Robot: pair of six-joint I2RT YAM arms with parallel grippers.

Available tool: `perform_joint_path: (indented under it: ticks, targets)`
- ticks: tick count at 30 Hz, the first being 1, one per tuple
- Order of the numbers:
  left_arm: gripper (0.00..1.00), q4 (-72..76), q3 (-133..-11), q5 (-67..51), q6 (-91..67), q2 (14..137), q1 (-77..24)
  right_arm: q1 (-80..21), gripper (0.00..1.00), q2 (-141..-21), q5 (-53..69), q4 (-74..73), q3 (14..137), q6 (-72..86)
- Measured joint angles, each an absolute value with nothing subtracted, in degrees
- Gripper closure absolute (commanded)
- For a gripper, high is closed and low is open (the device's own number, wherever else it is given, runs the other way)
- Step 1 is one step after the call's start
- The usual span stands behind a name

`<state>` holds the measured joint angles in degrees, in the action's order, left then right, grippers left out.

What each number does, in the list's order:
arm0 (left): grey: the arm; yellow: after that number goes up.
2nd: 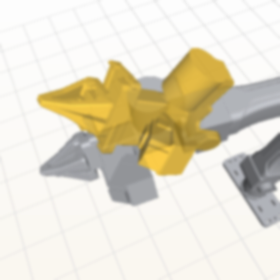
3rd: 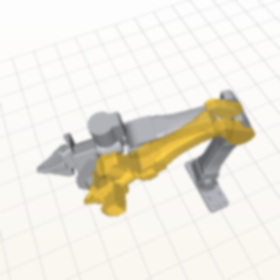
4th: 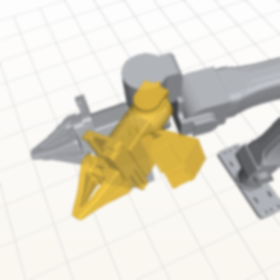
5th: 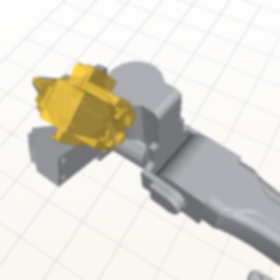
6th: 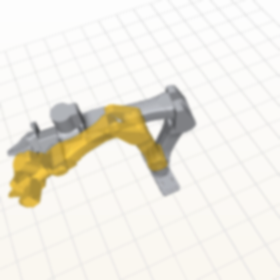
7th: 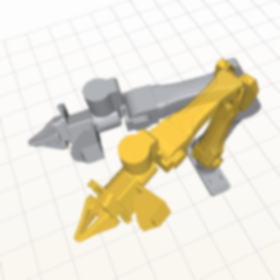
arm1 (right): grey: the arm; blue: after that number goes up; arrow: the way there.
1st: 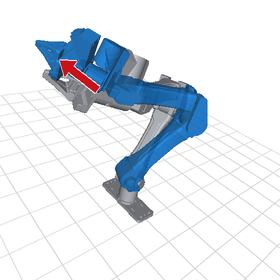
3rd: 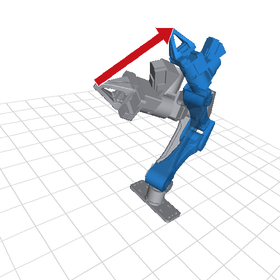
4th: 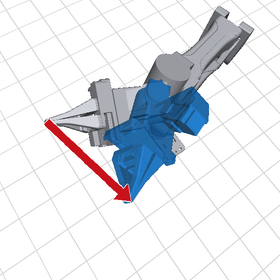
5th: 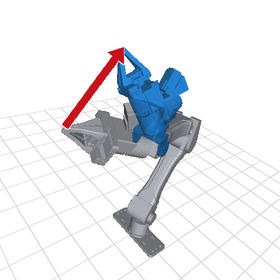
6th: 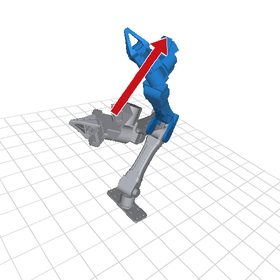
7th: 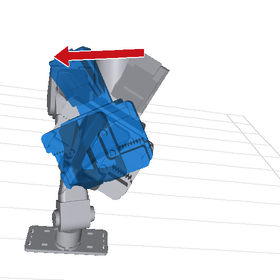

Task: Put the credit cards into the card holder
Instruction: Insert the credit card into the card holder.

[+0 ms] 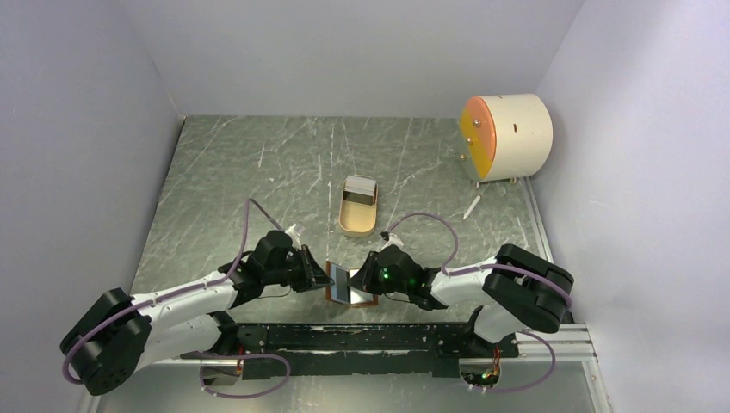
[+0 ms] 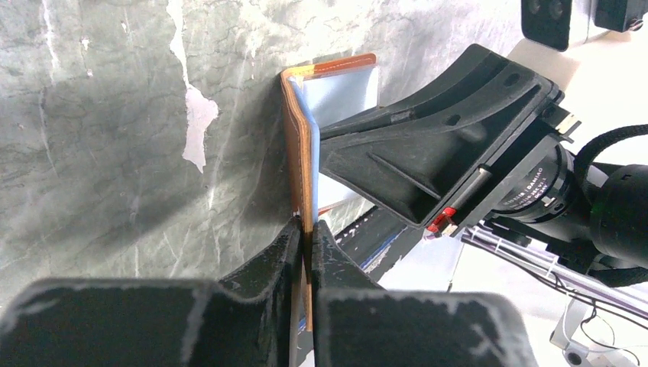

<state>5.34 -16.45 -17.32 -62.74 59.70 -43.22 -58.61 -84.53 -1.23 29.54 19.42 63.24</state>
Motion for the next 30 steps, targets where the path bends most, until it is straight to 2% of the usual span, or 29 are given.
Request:
perform_joint_path:
  ticks: [3, 6, 11, 12, 26, 30]
  targets:
    - [0.78, 5.58, -16.47, -17.45, -62.35, 60.4, -43.22, -58.61, 0.81, -84.6, -1.28, 29.69, 19.42, 63.13]
    - [0.74, 5.72, -16.62, -17.58, -62.17, 61.54, -43.22, -58.61, 0.81, -84.6, -1.3, 29.71, 19.42, 63.0]
    - [0.9, 5.61, -17.19, -17.58, -61.69, 63.02, -43.24, -58.61, 0.81, -84.6, -1.3, 29.71, 19.42, 62.87]
    - [0.91, 5.63, -17.26, -17.58, -61.56, 63.09, -43.24, -58.61, 0.81, -84.6, -1.32, 29.71, 19.42, 62.87]
    - [0.91, 7.49, -15.68, -18.61, -60.73, 57.93, -43.24, -58.63, 0.78, -86.46, 0.05, 33.21, 19.44, 62.74]
    - [0.87, 8.49, -15.42, -19.05, -60.25, 58.54, -43.24, -58.63, 0.78, -86.7, 0.32, 33.39, 19.44, 62.7]
